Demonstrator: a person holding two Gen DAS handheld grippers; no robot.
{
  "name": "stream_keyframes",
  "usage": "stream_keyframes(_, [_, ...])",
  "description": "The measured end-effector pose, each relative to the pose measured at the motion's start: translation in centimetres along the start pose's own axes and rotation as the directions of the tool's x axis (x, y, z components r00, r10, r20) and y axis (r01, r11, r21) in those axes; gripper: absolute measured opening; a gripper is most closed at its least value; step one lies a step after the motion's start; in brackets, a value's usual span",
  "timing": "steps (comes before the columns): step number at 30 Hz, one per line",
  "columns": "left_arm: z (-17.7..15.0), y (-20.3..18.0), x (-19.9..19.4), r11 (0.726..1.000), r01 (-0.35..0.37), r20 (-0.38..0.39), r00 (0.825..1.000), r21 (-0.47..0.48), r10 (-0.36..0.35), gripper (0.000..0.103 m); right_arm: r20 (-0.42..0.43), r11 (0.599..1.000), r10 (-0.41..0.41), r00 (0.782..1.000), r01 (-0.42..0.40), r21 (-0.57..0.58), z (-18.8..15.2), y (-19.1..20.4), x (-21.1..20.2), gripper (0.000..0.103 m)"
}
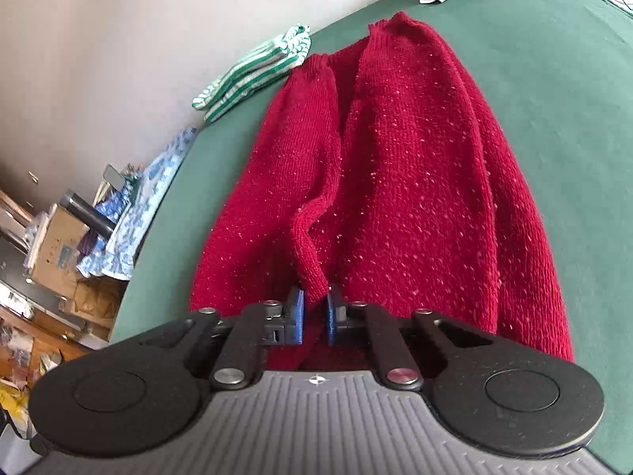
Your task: Fold clothes
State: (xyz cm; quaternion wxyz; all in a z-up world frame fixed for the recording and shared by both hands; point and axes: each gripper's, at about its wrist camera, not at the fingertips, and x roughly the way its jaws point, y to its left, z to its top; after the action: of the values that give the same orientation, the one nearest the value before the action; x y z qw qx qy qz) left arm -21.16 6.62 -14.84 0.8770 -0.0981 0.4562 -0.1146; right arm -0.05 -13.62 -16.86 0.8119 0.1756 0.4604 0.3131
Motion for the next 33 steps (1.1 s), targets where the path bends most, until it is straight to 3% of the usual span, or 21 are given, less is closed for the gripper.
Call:
stream_keyframes(2, [0.2,0.1,-0.5,1.000,-0.015,-0.008,1.000,0.014,0.015,0.032,0.019,0.999,-0.019,1.000,0.018,0.049,0.5,0.9,-0.3,0.012])
stream_keyframes(3, [0.2,0.1,-0.8,1.000,-0.018,-0.007,1.000,0.013,0.019,0.032,0.058,0.998,-0.031,0.998,0.028,0.049,0.6,1.4,-1.3,0.019])
stream_keyframes(5, [0.1,0.3,-1.6,1.000,-0.016,0.003,1.000,0.010,0.016,0.039,0.159,0.996,-0.026,0.987,0.039,-0.082,0.6,3.8,-3.4,0.020])
stream_keyframes(7, [-0.2,0.3,-1.8,1.000,-0.008,0.003,1.000,-0.001,0.008,0.041,0.121,0.980,0.024,0.992,0.001,-0.201,0.7,6.5,-2.9,0.028])
stream_keyframes(9, [-0.5,0.1,-1.4,1.000,0.000,-0.010,1.000,-0.011,0.000,0.037,0.052,0.955,0.066,0.996,-0.048,-0.293,0.6,8.8,-1.6,0.028])
stream_keyframes(10, [-0.6,0.1,-1.1,1.000,-0.003,-0.016,1.000,-0.015,0.003,0.036,0.014,0.943,0.066,0.998,-0.058,-0.328,0.3,9.7,-0.4,0.027])
stream_keyframes(13, [-1.1,0.0,-0.7,0.999,-0.021,-0.014,1.000,-0.042,0.020,0.020,-0.029,0.908,0.004,1.000,-0.016,-0.418,-0.3,11.1,3.5,0.026])
stream_keyframes(14, [-1.2,0.1,-0.7,0.998,-0.022,-0.011,1.000,-0.055,0.021,0.011,-0.045,0.904,-0.024,0.999,0.003,-0.428,-0.4,11.1,4.7,0.021])
stream_keyframes(15, [-1.3,0.3,-0.8,0.997,-0.017,-0.007,1.000,-0.071,0.017,0.009,-0.048,0.909,-0.047,0.998,0.022,-0.416,-0.3,10.8,5.4,0.006])
stream_keyframes(16, [-1.4,0.5,-1.0,0.996,-0.013,-0.004,1.000,-0.087,0.013,0.008,-0.046,0.917,-0.066,0.997,0.043,-0.396,-0.2,10.6,6.0,0.003])
stream_keyframes(20, [-1.6,1.2,-2.1,0.993,-0.003,0.041,0.999,-0.116,0.008,0.005,-0.015,0.959,0.024,1.000,-0.027,-0.283,1.8,10.6,5.7,0.002])
stream_keyframes(27, [-1.7,1.7,-1.1,0.995,0.020,0.005,1.000,-0.099,-0.019,0.004,0.013,0.943,-0.011,1.000,0.015,-0.333,1.1,10.4,5.0,0.001])
stream_keyframes(30, [-1.4,1.0,-1.4,0.996,0.050,0.022,0.999,-0.068,-0.049,0.004,0.024,0.933,-0.029,0.999,0.036,-0.357,0.8,10.3,4.7,0.029])
stream_keyframes(33, [-1.0,0.5,-1.9,0.998,0.054,0.037,0.998,-0.031,-0.053,0.004,0.037,0.927,-0.043,0.998,0.054,-0.372,0.6,10.1,4.3,0.030])
